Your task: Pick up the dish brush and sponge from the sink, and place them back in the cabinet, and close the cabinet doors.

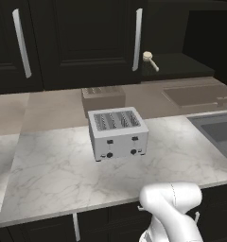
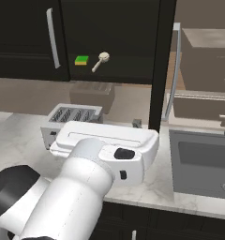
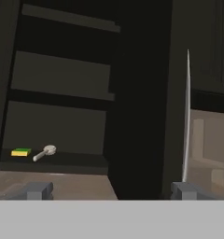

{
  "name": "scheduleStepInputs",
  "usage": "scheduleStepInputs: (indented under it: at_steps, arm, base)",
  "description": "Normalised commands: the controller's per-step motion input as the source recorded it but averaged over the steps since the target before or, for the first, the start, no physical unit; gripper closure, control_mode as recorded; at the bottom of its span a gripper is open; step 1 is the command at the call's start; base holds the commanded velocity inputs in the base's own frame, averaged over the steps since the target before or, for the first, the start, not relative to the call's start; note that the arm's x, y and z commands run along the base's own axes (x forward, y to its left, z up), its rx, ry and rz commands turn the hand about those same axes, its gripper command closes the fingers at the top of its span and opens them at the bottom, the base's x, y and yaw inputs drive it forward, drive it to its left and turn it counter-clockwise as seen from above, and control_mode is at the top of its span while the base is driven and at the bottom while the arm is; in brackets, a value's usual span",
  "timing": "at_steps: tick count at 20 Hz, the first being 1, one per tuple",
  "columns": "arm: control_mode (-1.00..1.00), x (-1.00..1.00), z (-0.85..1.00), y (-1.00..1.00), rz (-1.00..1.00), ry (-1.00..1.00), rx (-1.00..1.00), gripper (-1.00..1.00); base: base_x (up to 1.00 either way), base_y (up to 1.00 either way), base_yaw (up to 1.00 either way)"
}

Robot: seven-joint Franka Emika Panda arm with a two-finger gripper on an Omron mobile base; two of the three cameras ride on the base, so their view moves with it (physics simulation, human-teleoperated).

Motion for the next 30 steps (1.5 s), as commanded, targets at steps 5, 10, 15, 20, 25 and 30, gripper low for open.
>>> scheduleStepInputs:
  at_steps: [5,10,15,20,25,30]
  arm:
    - [-1.00,-0.05,0.00,-0.15,0.00,0.00,0.00,-1.00]
    - [-1.00,0.00,0.00,-0.09,0.00,0.00,0.00,-1.00]
    - [-1.00,0.00,-0.08,-0.11,0.00,0.00,0.00,-1.00]
    - [-1.00,0.00,-0.15,-0.11,0.01,0.00,0.00,-1.00]
    - [-1.00,0.04,-0.19,-0.08,0.04,0.00,0.00,-1.00]
    - [-1.00,0.14,-0.13,-0.11,0.06,0.00,0.00,-1.00]
  base:
    - [0.00,0.00,0.00]
    - [0.00,0.00,0.00]
    - [0.00,0.00,0.00]
    - [0.00,0.00,0.00]
    - [0.00,0.00,0.00]
    - [0.00,0.00,0.00]
